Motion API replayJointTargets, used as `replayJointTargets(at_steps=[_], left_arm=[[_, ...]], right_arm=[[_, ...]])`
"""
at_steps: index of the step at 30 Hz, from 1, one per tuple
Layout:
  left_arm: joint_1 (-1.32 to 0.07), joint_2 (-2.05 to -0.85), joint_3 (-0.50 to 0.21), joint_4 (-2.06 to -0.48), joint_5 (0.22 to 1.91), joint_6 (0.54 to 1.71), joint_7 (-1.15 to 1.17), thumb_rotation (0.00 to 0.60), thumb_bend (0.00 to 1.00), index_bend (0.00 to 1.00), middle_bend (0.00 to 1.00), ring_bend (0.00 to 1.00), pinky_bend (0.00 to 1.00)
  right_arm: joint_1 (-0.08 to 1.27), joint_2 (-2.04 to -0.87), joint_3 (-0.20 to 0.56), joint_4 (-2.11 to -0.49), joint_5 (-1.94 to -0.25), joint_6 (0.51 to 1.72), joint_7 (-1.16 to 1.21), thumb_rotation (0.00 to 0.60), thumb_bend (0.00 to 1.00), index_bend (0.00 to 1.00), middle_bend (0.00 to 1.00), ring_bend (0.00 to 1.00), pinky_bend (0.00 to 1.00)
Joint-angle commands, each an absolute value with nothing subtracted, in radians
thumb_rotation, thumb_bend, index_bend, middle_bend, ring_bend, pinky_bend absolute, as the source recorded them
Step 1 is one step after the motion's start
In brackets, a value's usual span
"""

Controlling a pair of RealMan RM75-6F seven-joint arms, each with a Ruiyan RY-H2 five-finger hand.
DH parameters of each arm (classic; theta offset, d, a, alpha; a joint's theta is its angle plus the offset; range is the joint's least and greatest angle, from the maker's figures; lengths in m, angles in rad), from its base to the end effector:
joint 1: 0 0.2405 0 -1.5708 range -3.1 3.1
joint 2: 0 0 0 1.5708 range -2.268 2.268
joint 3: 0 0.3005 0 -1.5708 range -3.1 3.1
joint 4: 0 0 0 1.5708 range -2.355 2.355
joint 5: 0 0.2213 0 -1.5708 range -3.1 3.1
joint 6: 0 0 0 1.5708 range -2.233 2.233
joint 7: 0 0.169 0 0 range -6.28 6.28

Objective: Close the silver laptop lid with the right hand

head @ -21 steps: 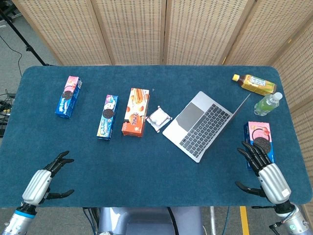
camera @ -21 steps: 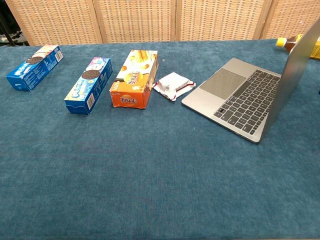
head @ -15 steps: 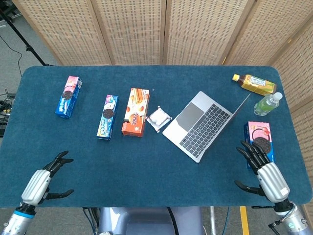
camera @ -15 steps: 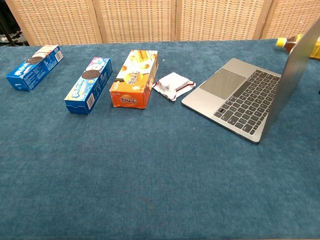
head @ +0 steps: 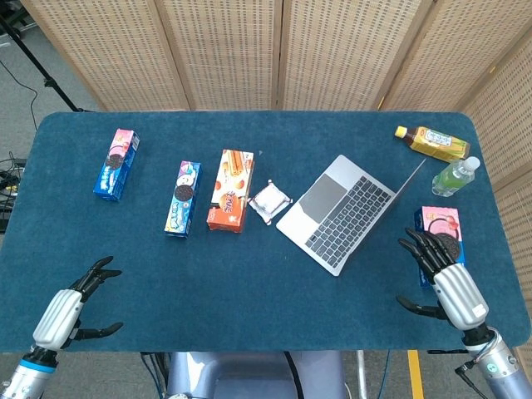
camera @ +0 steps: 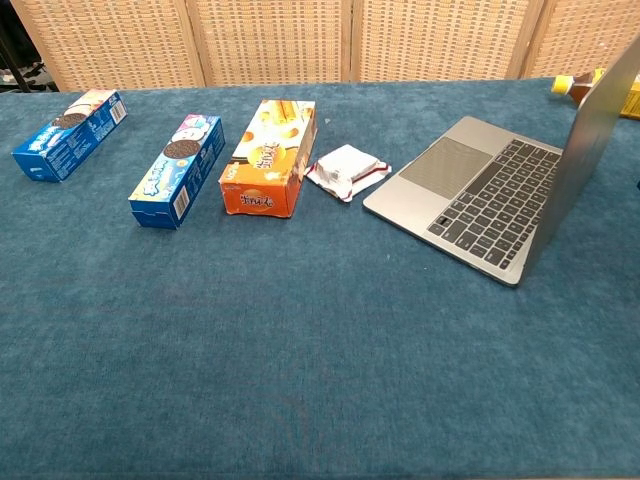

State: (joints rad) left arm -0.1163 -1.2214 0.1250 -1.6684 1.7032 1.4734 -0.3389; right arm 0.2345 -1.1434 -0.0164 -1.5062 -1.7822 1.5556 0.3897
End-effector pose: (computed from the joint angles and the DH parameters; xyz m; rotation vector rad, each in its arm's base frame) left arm -0.3085 0.1732 0.0898 -1.4862 -1.3689 -1.2596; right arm -0.3020 -0.2382 0.1486 1.6423 -0.9753 1.3612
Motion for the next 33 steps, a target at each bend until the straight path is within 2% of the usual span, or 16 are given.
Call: replayJointTargets(at_steps=[1,10,14,20,23,33], left_arm=[[-0.116,-1.221,0.125,-1.668,1.704,1.473,-0.340,0.600,0.01,0.23,0.12,0.21,0.29],[-0.116,-1.221,0.126,-1.669,1.707,1.473,-0.336,0.600,0.01,0.23,0.12,0.21,0.29],[-0.116,-1.221,0.126,-1.669,1.706,1.472,-0.334,0.600,0.01,0.23,0.12,0.21,0.29],[-0.117,-1.222,0.126,-1.669,1.708,1.470,-0.332,0.600,0.01,0.23,0.12,0.21,0.29],[-0.116,-1.222,0.126,-1.669,1.708,1.471,-0.333,0.600,0.01,0.23,0.12,0.21,0.29],[-0.116,-1.221,0.127,-1.669,1.711,1.471,-0.333,0.600,0.01,0.23,0.12,0.21,0.29]], right_arm=[[0.250,-1.135,-0.006,-1.503,-1.761,1.530,0.400,0.600,0.22,0.00,0.00,0.00,0.00],[0.263,-1.132,0.016,-1.475,-1.708,1.500,0.434,0.600,0.22,0.00,0.00,0.00,0.00],[0.262,-1.130,0.025,-1.458,-1.686,1.498,0.447,0.600,0.22,0.04,0.00,0.01,0.00],[0.255,-1.131,0.040,-1.442,-1.667,1.514,0.454,0.600,0.22,0.16,0.09,0.12,0.00],[0.254,-1.134,0.042,-1.437,-1.663,1.516,0.453,0.600,0.22,0.22,0.14,0.18,0.04],[0.254,-1.144,0.030,-1.426,-1.662,1.494,0.457,0.600,0.22,0.26,0.19,0.24,0.07]])
